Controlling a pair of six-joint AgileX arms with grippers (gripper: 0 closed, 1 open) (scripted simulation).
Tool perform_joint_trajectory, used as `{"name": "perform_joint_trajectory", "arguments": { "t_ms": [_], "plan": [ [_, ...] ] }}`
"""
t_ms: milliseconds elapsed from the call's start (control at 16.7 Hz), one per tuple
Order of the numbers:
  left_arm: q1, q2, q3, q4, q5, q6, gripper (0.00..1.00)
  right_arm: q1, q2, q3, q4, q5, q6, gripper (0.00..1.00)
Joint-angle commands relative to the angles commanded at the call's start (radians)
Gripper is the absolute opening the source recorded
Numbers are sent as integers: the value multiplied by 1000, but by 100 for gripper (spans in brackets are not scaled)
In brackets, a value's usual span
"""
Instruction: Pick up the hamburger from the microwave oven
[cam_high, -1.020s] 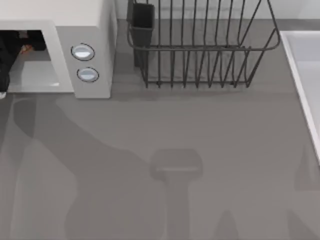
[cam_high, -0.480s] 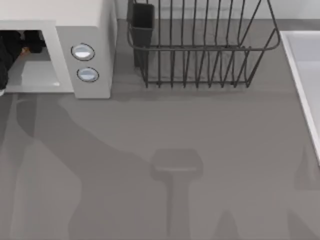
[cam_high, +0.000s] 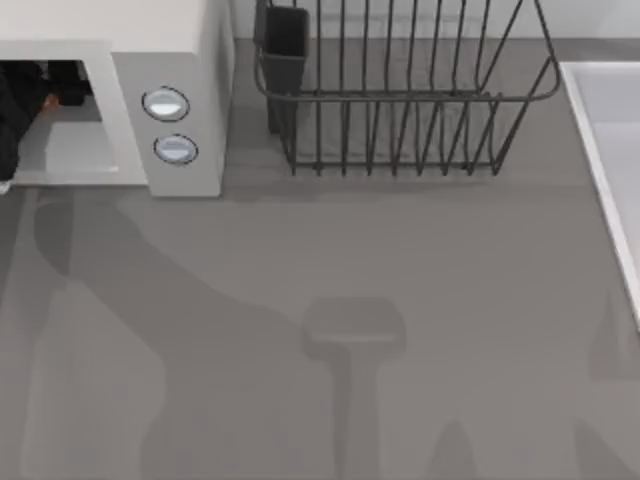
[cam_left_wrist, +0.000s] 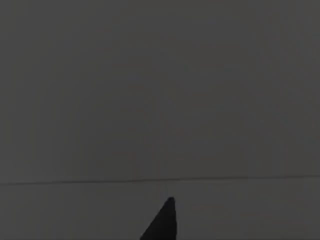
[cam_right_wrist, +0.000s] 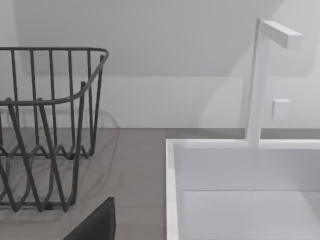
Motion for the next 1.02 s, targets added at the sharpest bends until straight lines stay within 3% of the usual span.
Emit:
{"name": "perform_joint_trajectory", "arguments": {
  "t_ms": [240, 720, 900, 1020],
  "plan": [
    [-148, -191, -148, -75, -150, -55, 0, 0, 0, 0, 0, 0, 0, 100],
    [-556, -759, -561, -281, -565, -206, 0, 0, 0, 0, 0, 0, 0, 100],
    [-645, -856, -650, -326, -655, -240, 0, 0, 0, 0, 0, 0, 0, 100],
    [-657, -868, -662, -332, -667, -244, 0, 0, 0, 0, 0, 0, 0, 100]
  ]
}}
